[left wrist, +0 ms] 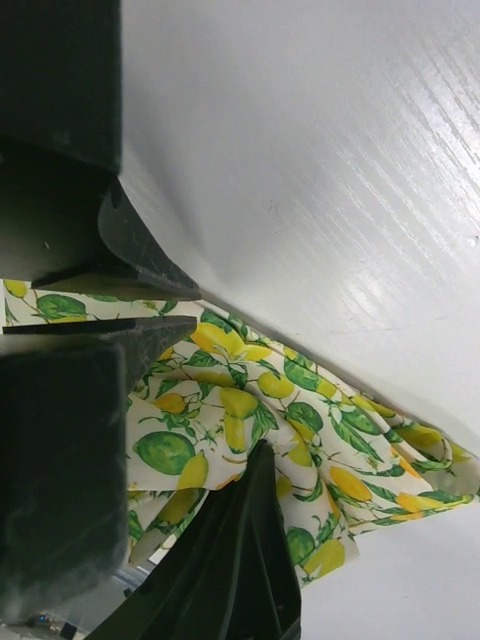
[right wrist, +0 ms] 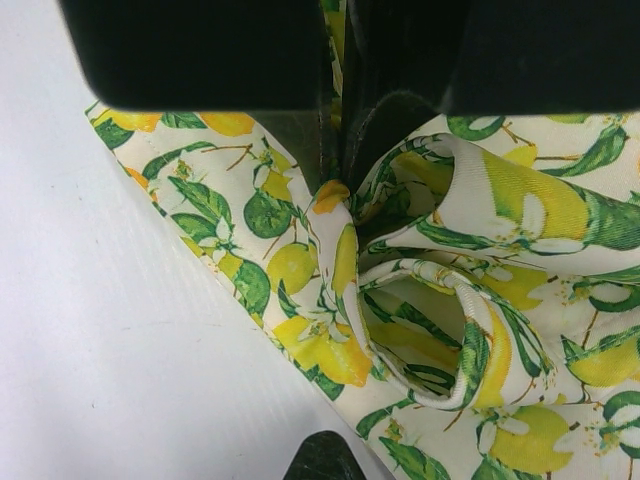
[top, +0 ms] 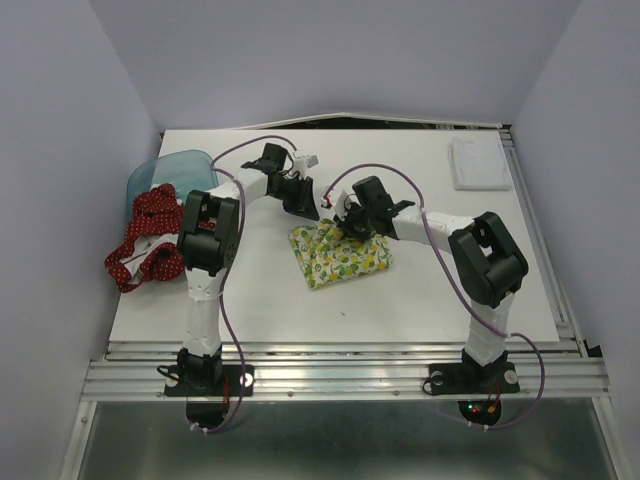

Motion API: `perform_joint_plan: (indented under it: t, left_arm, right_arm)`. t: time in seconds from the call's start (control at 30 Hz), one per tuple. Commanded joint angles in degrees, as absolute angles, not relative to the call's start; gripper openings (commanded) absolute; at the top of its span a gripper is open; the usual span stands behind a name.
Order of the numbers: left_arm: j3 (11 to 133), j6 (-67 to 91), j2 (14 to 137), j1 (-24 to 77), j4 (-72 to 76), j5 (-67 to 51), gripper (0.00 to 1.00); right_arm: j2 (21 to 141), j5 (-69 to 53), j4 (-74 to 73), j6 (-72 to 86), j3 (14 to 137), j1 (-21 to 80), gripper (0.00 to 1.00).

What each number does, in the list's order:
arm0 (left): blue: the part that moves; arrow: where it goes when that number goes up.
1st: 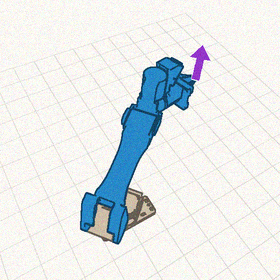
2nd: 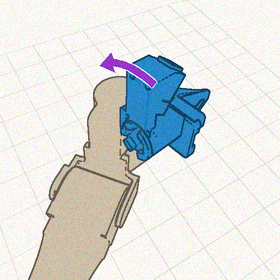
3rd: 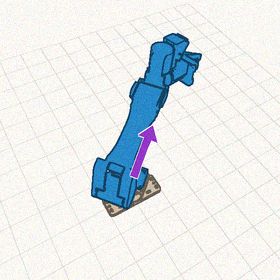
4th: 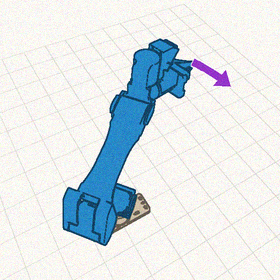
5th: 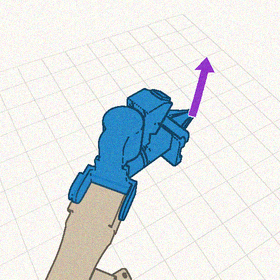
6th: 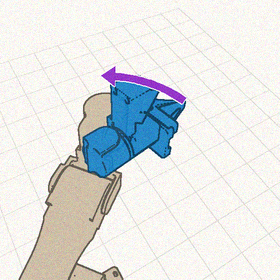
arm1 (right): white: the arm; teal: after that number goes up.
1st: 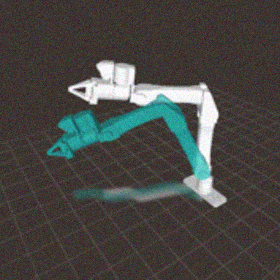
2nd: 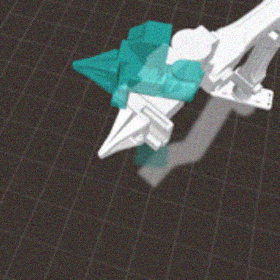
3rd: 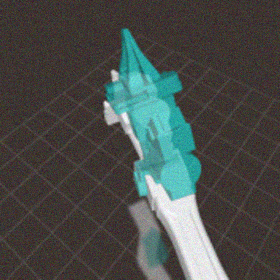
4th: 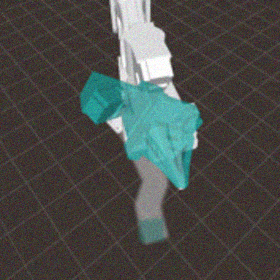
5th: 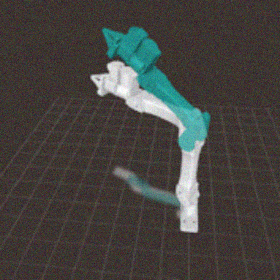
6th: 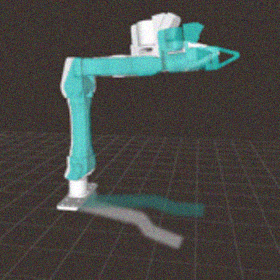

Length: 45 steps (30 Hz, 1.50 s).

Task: Fold and stack the skirts
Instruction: Fold the skirt

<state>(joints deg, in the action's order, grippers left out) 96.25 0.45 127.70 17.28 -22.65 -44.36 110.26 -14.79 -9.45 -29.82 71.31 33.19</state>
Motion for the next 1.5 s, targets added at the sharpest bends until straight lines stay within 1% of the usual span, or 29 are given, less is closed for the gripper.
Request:
perform_joint_plan:
  t: [0.0,0.03,0.2,0.3,0.47,0.67,0.83,1.03,1.23,1.33,1.47]
  left_arm:
    - [95.5,-3.6,125.8,17.8,-23.9,-45.0,0.18]
    - [95.1,-3.9,125.4,17.9,-23.8,-46.0,0.13]
    - [94.3,-4.3,125.9,18.2,-24.3,-48.1,0.03]
    - [94.1,-4.6,127.1,18.3,-24.6,-48.1,0.0]
    - [94.7,-4.0,130.2,18.5,-26.1,-44.0,0.0]
    - [94.6,-2.4,132.5,18.3,-25.5,-40.0,0.0]
    - [96.9,-2.7,134.3,18.3,-27.5,-38.7,0.0]
    - [97.7,-3.2,134.9,18.3,-27.9,-38.6,0.0]
    - [97.9,-2.7,134.7,18.1,-27.7,-39.1,0.0]
    - [97.8,-2.7,134.4,17.9,-27.4,-39.8,0.0]
    - [97.8,-2.6,133.7,17.8,-27.2,-40.3,0.0]
  right_arm:
    - [108.9,-14.8,-12.2,-30.4,71.4,34.0,0.01]
    - [108.8,-14.7,-12.3,-30.4,71.4,34.0,0.01]
    - [108.9,-14.7,-12.3,-30.7,71.3,34.0,0.01]
    - [109.0,-14.4,-12.4,-30.7,71.5,34.0,0.01]
    - [108.4,-14.3,-13.4,-30.8,72.0,34.0,0.01]
    - [106.1,-14.7,-15.8,-29.6,76.2,34.0,0.01]
    - [105.6,-14.7,-18.5,-28.9,82.3,34.0,0.01]
    - [107.3,-13.7,-19.0,-29.8,86.0,34.0,0.01]
    - [110.9,-10.6,-14.8,-32.4,83.7,34.0,0.01]
    - [112.7,-11.0,-11.9,-32.4,81.9,34.0,0.01]
    - [114.8,-9.0,-5.5,-32.6,79.5,34.0,0.01]
